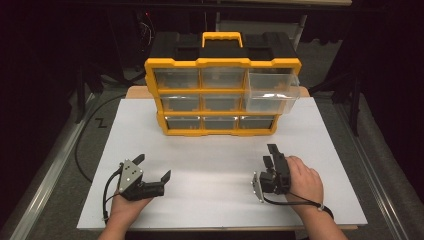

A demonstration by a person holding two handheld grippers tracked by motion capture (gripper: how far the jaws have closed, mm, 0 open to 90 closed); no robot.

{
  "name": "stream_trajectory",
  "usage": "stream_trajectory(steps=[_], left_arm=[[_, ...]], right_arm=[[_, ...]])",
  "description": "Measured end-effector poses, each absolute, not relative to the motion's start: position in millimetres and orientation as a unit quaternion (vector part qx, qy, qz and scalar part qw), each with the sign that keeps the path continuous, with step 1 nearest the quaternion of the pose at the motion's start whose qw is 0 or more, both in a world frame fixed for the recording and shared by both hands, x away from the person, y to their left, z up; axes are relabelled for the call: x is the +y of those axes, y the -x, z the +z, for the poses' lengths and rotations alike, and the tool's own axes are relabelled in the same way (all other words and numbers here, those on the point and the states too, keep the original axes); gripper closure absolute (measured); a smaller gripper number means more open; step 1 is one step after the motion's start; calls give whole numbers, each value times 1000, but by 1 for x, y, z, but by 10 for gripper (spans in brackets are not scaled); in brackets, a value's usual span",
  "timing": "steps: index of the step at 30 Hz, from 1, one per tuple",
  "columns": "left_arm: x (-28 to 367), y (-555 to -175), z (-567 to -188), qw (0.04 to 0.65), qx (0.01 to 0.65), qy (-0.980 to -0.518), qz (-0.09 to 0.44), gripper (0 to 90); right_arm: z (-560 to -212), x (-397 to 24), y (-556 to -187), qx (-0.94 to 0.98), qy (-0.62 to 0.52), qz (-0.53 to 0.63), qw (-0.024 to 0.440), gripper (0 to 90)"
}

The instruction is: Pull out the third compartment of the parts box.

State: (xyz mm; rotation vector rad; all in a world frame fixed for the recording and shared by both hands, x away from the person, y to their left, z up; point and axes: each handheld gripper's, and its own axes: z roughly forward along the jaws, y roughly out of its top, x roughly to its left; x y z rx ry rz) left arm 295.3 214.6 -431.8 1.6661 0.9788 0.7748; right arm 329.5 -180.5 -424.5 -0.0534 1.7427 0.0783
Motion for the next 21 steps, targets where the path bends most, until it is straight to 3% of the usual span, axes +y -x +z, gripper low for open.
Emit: stream_trajectory(steps=[4,15,21], left_arm=[[216,-296,-432,504,409,-688,323,6],[220,-294,-432,503,414,-683,330,6],[223,-295,-432,502,423,-678,329,6]], right_arm=[[-439,-203,-323,779,8,26,626,379],[-437,-208,-324,787,5,19,617,276],[-438,-204,-329,792,13,16,611,126]])
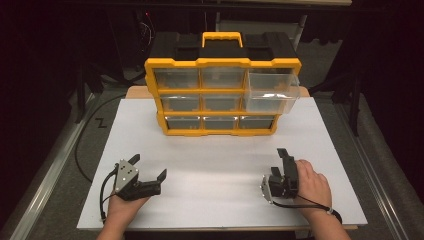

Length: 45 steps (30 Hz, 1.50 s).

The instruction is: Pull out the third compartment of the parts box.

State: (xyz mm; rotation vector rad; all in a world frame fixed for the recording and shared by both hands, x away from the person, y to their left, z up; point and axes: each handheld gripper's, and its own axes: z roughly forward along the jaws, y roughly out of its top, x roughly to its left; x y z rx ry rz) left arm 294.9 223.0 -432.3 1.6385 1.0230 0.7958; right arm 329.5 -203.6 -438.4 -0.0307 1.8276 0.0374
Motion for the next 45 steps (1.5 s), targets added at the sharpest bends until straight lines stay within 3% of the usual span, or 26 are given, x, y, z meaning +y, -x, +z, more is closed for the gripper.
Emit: stream_trajectory(steps=[1,4,12,24,33,45], left_arm=[[223,-295,-432,502,423,-678,329,6],[223,-296,-433,499,424,-680,331,6],[223,-299,-435,493,430,-682,328,6],[222,-299,-434,496,432,-680,324,6],[223,-301,-434,493,436,-678,327,6],[224,-303,-434,490,448,-679,313,6]], right_arm=[[-438,-204,-329,792,13,16,611,126],[-438,-202,-331,792,17,16,610,12],[-434,-201,-330,781,18,25,624,9],[-430,-206,-333,792,-52,76,603,9],[-433,-224,-344,806,-195,182,528,10],[-426,-254,-345,750,-387,370,388,11]])
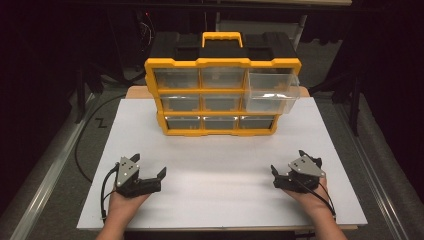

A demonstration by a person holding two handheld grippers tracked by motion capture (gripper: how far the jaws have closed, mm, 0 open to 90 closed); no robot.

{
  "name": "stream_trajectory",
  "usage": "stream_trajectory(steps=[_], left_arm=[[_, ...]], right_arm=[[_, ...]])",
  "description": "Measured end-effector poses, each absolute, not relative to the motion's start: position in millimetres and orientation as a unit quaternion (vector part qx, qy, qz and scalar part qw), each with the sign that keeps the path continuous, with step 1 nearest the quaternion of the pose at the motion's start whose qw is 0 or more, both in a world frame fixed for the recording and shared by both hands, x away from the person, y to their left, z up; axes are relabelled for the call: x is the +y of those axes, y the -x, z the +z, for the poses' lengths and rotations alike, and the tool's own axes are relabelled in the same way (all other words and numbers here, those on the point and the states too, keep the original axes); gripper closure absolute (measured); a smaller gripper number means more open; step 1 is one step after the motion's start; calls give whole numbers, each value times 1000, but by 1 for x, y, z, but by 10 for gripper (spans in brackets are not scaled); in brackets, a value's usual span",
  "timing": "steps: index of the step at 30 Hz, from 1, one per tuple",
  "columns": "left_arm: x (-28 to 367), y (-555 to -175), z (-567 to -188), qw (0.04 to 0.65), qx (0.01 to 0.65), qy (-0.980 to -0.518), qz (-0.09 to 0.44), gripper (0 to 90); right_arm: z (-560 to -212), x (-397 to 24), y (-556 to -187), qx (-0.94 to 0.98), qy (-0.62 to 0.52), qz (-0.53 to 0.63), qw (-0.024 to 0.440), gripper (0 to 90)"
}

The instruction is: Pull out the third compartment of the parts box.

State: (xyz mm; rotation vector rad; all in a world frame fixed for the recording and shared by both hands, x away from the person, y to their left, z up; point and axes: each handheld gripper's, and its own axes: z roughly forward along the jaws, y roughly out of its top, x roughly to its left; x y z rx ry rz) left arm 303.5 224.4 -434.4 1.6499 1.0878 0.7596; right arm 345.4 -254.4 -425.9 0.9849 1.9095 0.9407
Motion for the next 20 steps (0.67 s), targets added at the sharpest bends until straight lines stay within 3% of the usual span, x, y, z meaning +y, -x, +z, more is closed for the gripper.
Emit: stream_trajectory(steps=[1,2,4,6,10,20], left_arm=[[225,-304,-434,491,449,-679,310,6],[224,-304,-434,492,449,-679,310,6],[224,-304,-434,493,448,-679,308,6],[225,-304,-434,495,447,-680,305,6],[225,-305,-435,492,447,-684,300,6],[226,-301,-434,494,452,-678,304,6]], right_arm=[[-426,-254,-345,750,-387,370,388,11],[-425,-260,-343,728,-418,414,352,11],[-425,-261,-342,719,-428,429,341,12],[-424,-267,-337,682,-457,487,298,12],[-424,-270,-334,658,-471,525,263,11],[-423,-259,-333,685,-436,502,298,11]])
